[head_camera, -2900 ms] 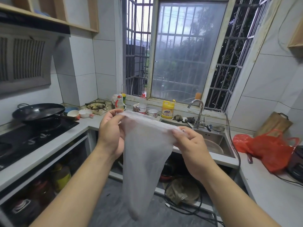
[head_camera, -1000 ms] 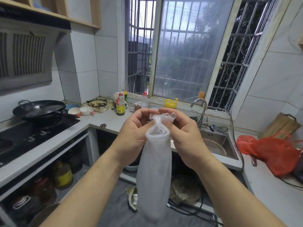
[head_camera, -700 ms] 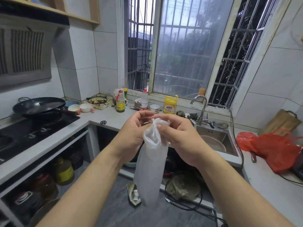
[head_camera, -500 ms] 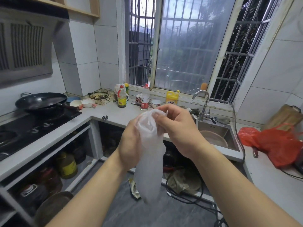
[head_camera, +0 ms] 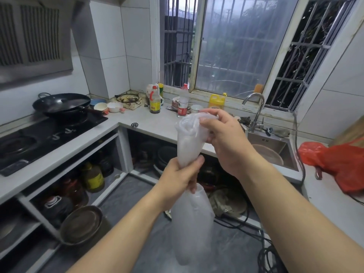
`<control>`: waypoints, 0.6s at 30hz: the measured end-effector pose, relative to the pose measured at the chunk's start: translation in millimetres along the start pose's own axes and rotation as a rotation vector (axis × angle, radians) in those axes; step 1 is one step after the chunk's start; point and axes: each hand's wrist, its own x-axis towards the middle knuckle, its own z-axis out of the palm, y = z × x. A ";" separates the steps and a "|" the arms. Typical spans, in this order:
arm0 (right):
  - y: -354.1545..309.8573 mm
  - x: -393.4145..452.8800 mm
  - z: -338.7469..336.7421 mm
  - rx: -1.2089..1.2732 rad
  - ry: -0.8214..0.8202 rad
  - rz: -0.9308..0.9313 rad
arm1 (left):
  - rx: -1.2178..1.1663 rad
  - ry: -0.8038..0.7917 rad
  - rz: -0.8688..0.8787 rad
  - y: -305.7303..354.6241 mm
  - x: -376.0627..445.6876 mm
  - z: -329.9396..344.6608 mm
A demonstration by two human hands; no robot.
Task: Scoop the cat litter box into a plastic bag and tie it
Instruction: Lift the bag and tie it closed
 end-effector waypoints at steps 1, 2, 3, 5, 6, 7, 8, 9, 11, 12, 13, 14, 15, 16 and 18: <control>4.9 0.0 -4.9 0.045 -0.055 0.044 | -0.038 0.013 -0.011 -0.4 -0.6 -0.3; 11.4 0.0 -9.8 0.074 -0.118 0.083 | -0.061 0.025 -0.019 -0.2 -1.5 -1.0; 19.8 -0.4 -13.8 0.063 -0.159 0.127 | -0.071 0.042 -0.023 0.5 -2.7 -1.4; 33.5 -7.1 -14.9 -0.028 -0.189 0.223 | -0.079 0.063 -0.029 1.9 -5.4 -2.3; 38.8 -11.2 -13.1 -0.069 -0.221 0.257 | -0.075 0.062 -0.029 2.8 -6.9 -3.1; 43.2 -15.6 -10.5 -0.096 -0.275 0.270 | -0.056 0.048 -0.024 3.5 -8.2 -3.4; 46.4 -19.8 -7.6 -0.112 -0.328 0.263 | -0.021 0.027 -0.011 2.7 -9.6 -3.4; 47.9 -23.2 -3.3 -0.121 -0.367 0.248 | 0.032 0.008 -0.005 2.2 -11.3 -2.4; 46.9 -27.1 8.8 -0.127 -0.364 0.228 | 0.143 -0.003 -0.013 0.4 -15.2 -0.8; 46.8 -27.4 14.7 -0.142 -0.355 0.218 | 0.205 0.002 0.001 -1.3 -17.5 -1.7; 47.8 -27.0 20.2 -0.163 -0.347 0.208 | 0.263 0.019 0.027 -3.3 -19.8 -4.3; 48.1 -26.4 25.4 -0.168 -0.343 0.199 | 0.302 0.040 0.052 -4.3 -22.3 -8.0; 48.4 -26.0 30.1 -0.137 -0.343 0.197 | 0.307 0.057 0.066 -4.8 -25.0 -12.7; 48.7 -25.6 34.1 -0.064 -0.346 0.206 | 0.301 0.069 0.070 -4.9 -28.3 -18.4; 46.3 -27.1 44.0 0.095 -0.358 0.235 | 0.329 0.098 0.085 -2.8 -35.2 -28.5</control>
